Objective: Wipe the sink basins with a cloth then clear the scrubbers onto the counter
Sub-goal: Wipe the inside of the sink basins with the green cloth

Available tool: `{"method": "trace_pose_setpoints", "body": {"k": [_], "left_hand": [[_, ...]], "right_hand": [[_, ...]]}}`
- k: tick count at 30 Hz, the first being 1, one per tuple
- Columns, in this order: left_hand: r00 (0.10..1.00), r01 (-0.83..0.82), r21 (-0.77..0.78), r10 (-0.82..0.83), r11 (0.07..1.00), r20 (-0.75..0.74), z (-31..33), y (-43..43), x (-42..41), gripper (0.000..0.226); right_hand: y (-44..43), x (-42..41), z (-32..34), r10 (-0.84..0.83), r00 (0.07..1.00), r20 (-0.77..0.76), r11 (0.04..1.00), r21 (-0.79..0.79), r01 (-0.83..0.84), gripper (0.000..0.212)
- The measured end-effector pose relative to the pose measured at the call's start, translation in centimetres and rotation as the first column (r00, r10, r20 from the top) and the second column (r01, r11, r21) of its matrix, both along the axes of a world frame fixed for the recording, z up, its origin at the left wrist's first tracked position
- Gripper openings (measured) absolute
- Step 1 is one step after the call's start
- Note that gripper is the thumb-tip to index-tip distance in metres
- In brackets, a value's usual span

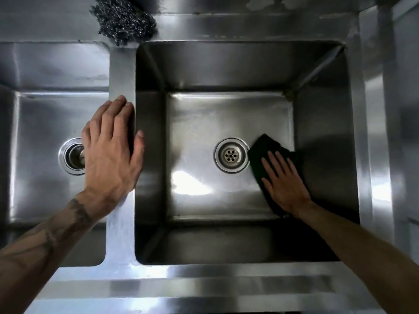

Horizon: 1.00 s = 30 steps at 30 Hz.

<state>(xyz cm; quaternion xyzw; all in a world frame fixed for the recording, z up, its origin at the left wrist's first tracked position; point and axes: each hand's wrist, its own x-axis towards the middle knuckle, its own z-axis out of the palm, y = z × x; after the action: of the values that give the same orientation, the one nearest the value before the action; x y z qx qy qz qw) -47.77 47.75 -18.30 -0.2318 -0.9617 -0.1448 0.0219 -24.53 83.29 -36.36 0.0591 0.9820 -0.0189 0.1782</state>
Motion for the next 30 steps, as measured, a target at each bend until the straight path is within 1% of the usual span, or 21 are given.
{"method": "trace_pose_setpoints", "body": {"k": [1,3,5,8,10,12,13,14,16,19,22,24,28,30], "left_hand": [[1.0,0.003,-0.002,-0.003,1.0,0.002,0.1,0.1,0.0,0.055],[1.0,-0.002,-0.005,0.002,1.0,0.004,0.4,0.2,-0.1,0.055],[1.0,-0.009,-0.003,0.009,1.0,0.007,0.4,0.2,0.0,0.055],[1.0,0.001,-0.001,-0.001,1.0,0.009,0.2,0.1,-0.1,0.055],[1.0,-0.002,-0.007,0.002,1.0,0.006,0.1,-0.1,-0.1,0.056],[1.0,-0.008,-0.001,0.008,1.0,0.004,0.1,-0.1,-0.2,0.056],[1.0,-0.012,0.0,0.012,1.0,0.005,0.1,0.0,-0.2,0.055],[1.0,-0.014,0.0,0.014,1.0,0.008,0.0,0.0,-0.2,0.055],[1.0,-0.013,-0.001,0.013,1.0,0.009,0.0,0.0,-0.2,0.056],[1.0,-0.008,-0.002,0.008,1.0,0.003,-0.1,0.0,-0.2,0.056],[1.0,-0.009,0.0,0.009,1.0,0.004,-0.1,0.0,-0.3,0.056],[1.0,-0.007,0.001,0.007,1.0,0.005,-0.1,0.0,-0.2,0.055],[1.0,0.002,0.004,-0.002,1.0,0.011,0.0,0.0,-0.3,0.055],[1.0,0.007,0.008,-0.007,1.0,0.015,0.0,0.0,-0.4,0.055]], "right_hand": [[-0.4,-0.1,0.0,-0.042,0.999,0.004,0.999,0.001,0.042,0.065],[-0.9,0.4,-0.1,-0.036,0.999,-0.001,0.999,-0.017,0.036,0.065],[-0.4,1.4,-0.4,0.035,0.999,0.005,0.999,-0.03,-0.035,0.066],[0.4,2.7,-0.3,0.214,0.977,0.027,0.976,-0.054,-0.212,0.065],[-0.1,3.2,-0.5,0.402,0.915,0.028,0.912,-0.098,-0.397,0.063],[-1.3,3.5,-0.7,0.596,0.803,0.0,0.793,-0.157,-0.589,0.059],[-2.0,3.5,-1.0,0.644,0.765,-0.022,0.749,-0.182,-0.636,0.058],[-2.6,3.1,-1.1,0.661,0.75,-0.039,0.729,-0.204,-0.653,0.057],[-4.1,1.9,-0.9,0.664,0.744,-0.067,0.718,-0.22,-0.66,0.056],[-8.5,-0.8,-1.1,0.685,0.716,-0.135,0.682,-0.228,-0.695,0.055],[-15.0,-3.6,-1.7,0.7,0.698,-0.152,0.644,-0.288,-0.709,0.055],[-17.7,-4.7,-1.8,0.691,0.707,-0.15,0.636,-0.339,-0.693,0.055],[-16.8,-4.5,-1.4,0.702,0.697,-0.142,0.626,-0.343,-0.7,0.053],[-14.9,-3.5,-1.3,0.693,0.71,-0.128,0.647,-0.325,-0.69,0.052]]}}
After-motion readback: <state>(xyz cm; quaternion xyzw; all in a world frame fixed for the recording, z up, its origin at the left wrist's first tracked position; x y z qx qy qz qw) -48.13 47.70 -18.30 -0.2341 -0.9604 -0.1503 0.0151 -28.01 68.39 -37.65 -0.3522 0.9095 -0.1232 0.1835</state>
